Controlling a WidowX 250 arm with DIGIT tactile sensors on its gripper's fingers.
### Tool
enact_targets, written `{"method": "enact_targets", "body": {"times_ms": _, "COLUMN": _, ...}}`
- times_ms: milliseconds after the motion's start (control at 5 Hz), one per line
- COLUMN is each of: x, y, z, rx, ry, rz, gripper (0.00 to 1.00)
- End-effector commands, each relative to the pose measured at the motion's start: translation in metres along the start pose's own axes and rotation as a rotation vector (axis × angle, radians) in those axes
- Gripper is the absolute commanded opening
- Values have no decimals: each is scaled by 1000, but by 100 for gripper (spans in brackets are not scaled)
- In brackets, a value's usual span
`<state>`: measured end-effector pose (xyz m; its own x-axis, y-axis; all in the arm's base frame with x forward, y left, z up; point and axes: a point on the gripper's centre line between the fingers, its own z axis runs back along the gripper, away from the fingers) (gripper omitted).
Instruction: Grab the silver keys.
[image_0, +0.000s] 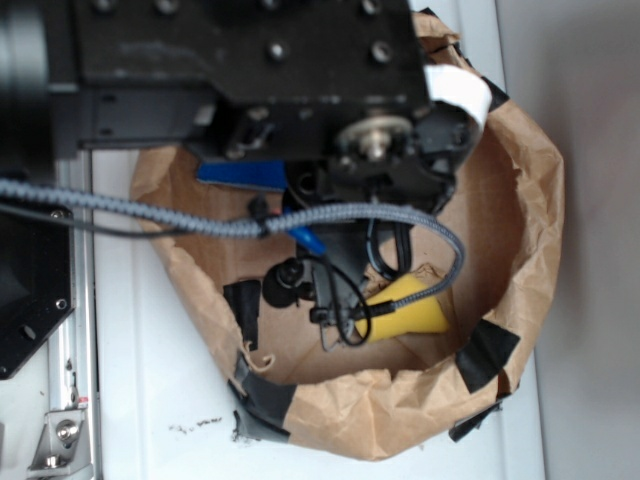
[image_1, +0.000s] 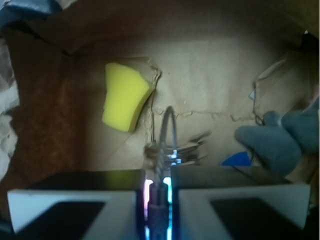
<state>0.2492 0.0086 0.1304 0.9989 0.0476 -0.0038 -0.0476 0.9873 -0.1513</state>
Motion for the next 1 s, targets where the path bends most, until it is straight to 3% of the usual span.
{"method": "enact_targets", "body": {"times_ms": 0, "x": -9, "y": 11, "z": 50, "rx": -47, "ry": -147, "rz": -19, "gripper": 0}}
{"method": "enact_targets", "body": {"times_ms": 200, "x": -15, "y": 16, "z": 69, "rx": -67, "ry": -199, "rz": -1, "gripper": 0}}
{"method": "enact_targets", "body": {"times_ms": 400, "x": -7, "y": 11, "z": 49, "rx": 6, "ry": -161, "rz": 16, "gripper": 0}}
{"method": "enact_targets", "body": {"times_ms": 600, "x": -4, "y": 7, "z": 39, "rx": 37, "ry": -158, "rz": 9, "gripper": 0}}
{"method": "enact_targets", "body": {"times_ms": 800, "x": -4, "y": 5, "z": 39, "rx": 32, "ry": -172, "rz": 8, "gripper": 0}}
